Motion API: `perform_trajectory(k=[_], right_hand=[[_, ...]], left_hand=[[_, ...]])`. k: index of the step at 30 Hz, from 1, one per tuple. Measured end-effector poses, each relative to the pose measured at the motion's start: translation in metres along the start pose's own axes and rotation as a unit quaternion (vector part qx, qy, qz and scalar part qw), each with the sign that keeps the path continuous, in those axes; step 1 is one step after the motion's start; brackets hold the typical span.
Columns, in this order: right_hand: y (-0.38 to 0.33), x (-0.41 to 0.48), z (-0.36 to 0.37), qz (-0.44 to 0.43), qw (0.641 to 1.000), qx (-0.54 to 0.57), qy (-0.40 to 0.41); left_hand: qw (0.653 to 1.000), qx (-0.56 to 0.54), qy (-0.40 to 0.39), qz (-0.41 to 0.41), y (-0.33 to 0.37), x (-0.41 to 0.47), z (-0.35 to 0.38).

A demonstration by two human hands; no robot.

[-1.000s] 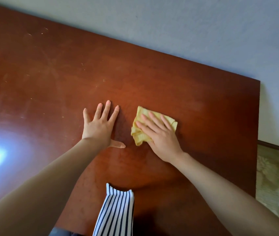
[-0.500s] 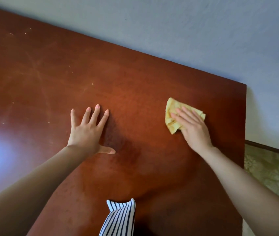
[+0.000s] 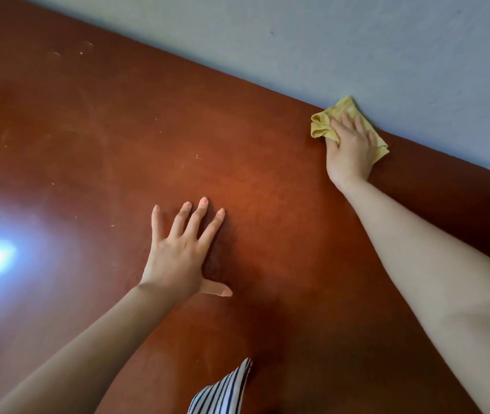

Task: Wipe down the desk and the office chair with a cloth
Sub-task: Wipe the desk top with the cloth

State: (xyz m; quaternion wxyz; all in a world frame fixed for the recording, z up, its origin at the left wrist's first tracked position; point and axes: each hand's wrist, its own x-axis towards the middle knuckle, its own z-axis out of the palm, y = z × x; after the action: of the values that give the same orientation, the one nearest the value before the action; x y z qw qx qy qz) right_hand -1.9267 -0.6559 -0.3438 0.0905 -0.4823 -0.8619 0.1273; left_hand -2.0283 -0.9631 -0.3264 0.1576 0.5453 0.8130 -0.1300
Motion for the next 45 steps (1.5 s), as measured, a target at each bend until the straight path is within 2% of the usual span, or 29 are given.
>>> perform_trajectory(k=[5, 8, 12, 16, 18, 21, 25, 27, 29, 36, 42, 45], right_hand=[[-0.062, 0.01, 0.026, -0.055, 0.998, -0.003, -0.018], [-0.089, -0.007, 0.038, -0.126, 0.991, -0.005, -0.04], [-0.094, -0.052, 0.04, -0.243, 0.968, -0.014, -0.065], [-0.09, -0.099, 0.029, -0.31, 0.946, 0.007, -0.096], [-0.083, -0.125, 0.023, -0.363, 0.924, 0.007, -0.122], [-0.064, -0.149, 0.015, -0.478, 0.86, -0.011, -0.176], [-0.051, -0.124, 0.004, -0.59, 0.777, -0.047, -0.215], [-0.053, -0.108, 0.003, -0.603, 0.767, -0.047, -0.214], [-0.059, -0.092, 0.006, -0.58, 0.785, -0.037, -0.213], [-0.087, -0.016, 0.014, -0.413, 0.886, -0.02, -0.209], [-0.118, 0.045, 0.025, -0.281, 0.947, -0.029, -0.153], [-0.142, 0.055, 0.037, -0.181, 0.975, -0.027, -0.123]], left_hand=[[0.999, -0.041, -0.008, 0.009, -0.008, 0.007, -0.006], [0.995, -0.094, -0.01, 0.029, -0.027, 0.009, -0.014], [0.988, -0.147, 0.007, 0.039, -0.047, 0.006, -0.023], [0.991, -0.127, 0.031, 0.012, -0.059, 0.0, -0.024], [0.994, -0.103, 0.02, 0.016, -0.058, -0.002, -0.023], [0.998, -0.054, 0.005, 0.034, -0.056, -0.005, -0.019], [0.999, 0.021, 0.027, 0.036, -0.054, -0.008, -0.011], [0.999, 0.027, 0.025, 0.032, -0.054, -0.007, -0.007], [0.999, 0.023, 0.023, 0.031, -0.057, -0.004, -0.003], [0.998, 0.017, 0.048, 0.032, -0.062, -0.007, 0.007], [0.997, 0.009, 0.061, 0.051, -0.061, -0.009, 0.009], [0.997, 0.008, 0.064, 0.046, -0.058, -0.011, 0.0]])
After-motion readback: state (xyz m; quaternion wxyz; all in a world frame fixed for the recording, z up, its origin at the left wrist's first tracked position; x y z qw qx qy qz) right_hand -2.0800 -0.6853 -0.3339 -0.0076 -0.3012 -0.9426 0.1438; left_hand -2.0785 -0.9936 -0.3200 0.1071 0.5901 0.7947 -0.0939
